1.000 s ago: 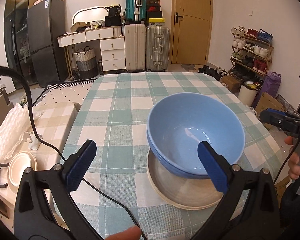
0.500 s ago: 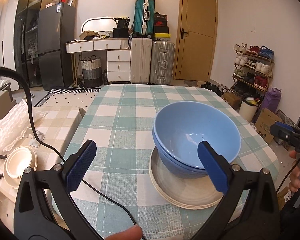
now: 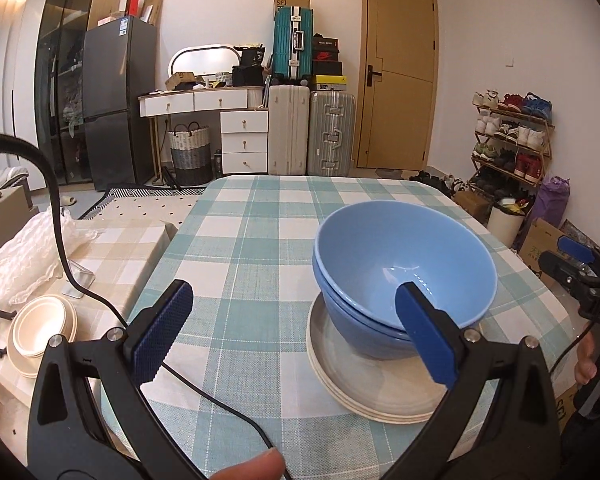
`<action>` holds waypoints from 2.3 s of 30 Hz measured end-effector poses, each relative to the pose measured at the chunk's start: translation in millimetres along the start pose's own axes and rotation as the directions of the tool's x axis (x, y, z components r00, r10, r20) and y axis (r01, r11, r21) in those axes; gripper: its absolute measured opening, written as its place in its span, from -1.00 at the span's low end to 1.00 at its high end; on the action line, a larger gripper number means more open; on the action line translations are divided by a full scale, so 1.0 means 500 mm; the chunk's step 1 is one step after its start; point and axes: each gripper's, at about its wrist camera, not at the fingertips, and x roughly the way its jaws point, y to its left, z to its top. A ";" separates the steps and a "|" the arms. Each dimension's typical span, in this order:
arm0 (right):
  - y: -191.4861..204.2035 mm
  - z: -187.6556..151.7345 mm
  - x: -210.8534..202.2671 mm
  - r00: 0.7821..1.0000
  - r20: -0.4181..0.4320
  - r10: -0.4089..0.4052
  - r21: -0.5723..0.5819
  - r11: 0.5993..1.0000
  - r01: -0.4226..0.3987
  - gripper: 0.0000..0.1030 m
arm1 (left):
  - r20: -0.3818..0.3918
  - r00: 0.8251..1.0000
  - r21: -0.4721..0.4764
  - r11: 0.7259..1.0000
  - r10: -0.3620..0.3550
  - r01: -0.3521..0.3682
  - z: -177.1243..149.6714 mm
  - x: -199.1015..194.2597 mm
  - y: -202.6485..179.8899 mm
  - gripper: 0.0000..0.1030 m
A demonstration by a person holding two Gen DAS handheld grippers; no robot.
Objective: Organize plates and bowls
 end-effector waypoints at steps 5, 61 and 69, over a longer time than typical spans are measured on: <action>-0.007 -0.005 0.007 1.000 0.017 -0.025 0.001 1.000 0.025 0.98 | -0.007 1.000 0.003 1.000 0.001 -0.001 -0.008 0.011 -0.003 0.95; 0.005 -0.022 0.035 0.996 0.007 -0.086 0.003 0.996 0.086 0.98 | -0.006 1.000 0.004 1.000 -0.011 0.012 -0.048 0.047 -0.002 0.95; 0.012 -0.022 0.037 0.996 0.001 -0.084 -0.004 0.996 0.084 0.98 | -0.002 1.000 0.008 1.000 -0.009 0.009 -0.047 0.046 -0.004 0.95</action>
